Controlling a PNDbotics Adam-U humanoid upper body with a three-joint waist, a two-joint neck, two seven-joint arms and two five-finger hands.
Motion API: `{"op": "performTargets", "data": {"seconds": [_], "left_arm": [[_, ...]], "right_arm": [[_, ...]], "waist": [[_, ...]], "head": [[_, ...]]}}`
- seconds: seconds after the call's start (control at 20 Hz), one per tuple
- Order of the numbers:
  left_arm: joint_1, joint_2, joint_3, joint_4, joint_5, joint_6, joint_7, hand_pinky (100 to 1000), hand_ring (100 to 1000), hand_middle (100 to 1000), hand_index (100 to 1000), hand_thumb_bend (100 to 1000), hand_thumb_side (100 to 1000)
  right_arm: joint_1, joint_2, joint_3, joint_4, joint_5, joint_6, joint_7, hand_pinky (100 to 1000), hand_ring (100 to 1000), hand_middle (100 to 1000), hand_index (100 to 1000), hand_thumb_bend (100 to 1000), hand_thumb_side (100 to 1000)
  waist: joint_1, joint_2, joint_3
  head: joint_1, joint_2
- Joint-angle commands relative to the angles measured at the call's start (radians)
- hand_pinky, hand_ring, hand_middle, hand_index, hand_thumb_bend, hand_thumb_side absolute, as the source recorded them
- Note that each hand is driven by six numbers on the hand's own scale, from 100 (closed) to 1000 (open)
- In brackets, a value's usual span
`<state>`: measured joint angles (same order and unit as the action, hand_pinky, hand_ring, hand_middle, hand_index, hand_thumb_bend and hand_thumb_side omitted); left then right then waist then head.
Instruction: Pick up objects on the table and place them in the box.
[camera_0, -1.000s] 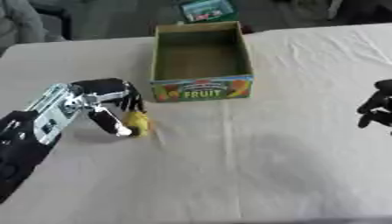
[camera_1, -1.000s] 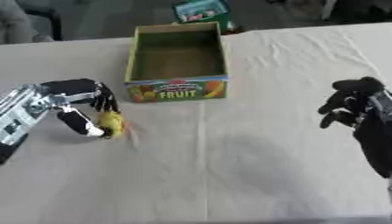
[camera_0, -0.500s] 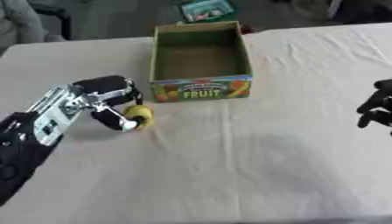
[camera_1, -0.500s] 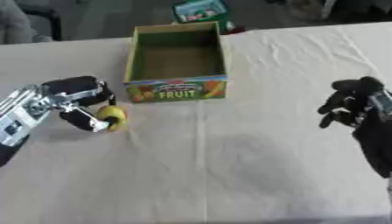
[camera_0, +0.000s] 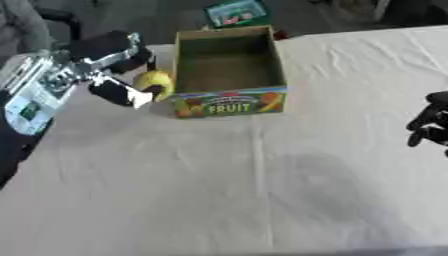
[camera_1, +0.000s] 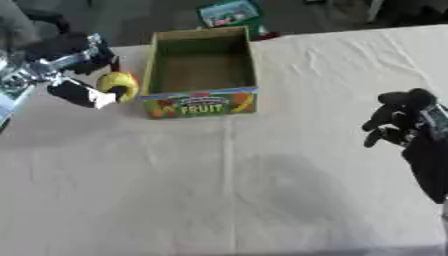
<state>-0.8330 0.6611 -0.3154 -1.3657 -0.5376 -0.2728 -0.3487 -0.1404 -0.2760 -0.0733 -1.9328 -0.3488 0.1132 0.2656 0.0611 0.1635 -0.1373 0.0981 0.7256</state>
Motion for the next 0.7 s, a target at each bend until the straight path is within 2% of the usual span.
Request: {"op": "performTargets", "data": {"seconds": [0.05,0.4,0.6,0.7], "left_arm": [[-0.064,-0.033,0.031,0.059,-0.035,0.001,0.032,328,161,100,277,100,206],[-0.157,-0.186,0.104,0.306,-0.211,-0.011,0.138,360,188,100,308,100,199],[-0.189,-0.261,0.167,0.443,-0.31,-0.002,0.238,372,205,122,336,100,192],[-0.201,-0.289,0.192,0.492,-0.359,0.006,0.3,393,248,163,372,116,180]], "right_arm": [[-0.01,-0.021,0.003,-0.008,0.0,0.002,0.005,417,546,504,692,100,694],[-0.028,-0.018,0.017,-0.011,-0.002,0.007,0.019,417,546,503,692,100,695],[-0.043,-0.016,0.029,-0.014,-0.002,0.01,0.032,417,545,503,692,100,703],[-0.051,-0.014,0.035,-0.014,-0.001,0.013,0.038,417,545,503,692,100,707]], "waist": [[0.001,-0.016,-0.009],[0.007,-0.002,-0.054],[0.012,0.014,-0.087],[0.015,0.021,-0.104]], "head": [[0.011,-0.005],[0.04,-0.021],[0.066,-0.036],[0.078,-0.043]]}}
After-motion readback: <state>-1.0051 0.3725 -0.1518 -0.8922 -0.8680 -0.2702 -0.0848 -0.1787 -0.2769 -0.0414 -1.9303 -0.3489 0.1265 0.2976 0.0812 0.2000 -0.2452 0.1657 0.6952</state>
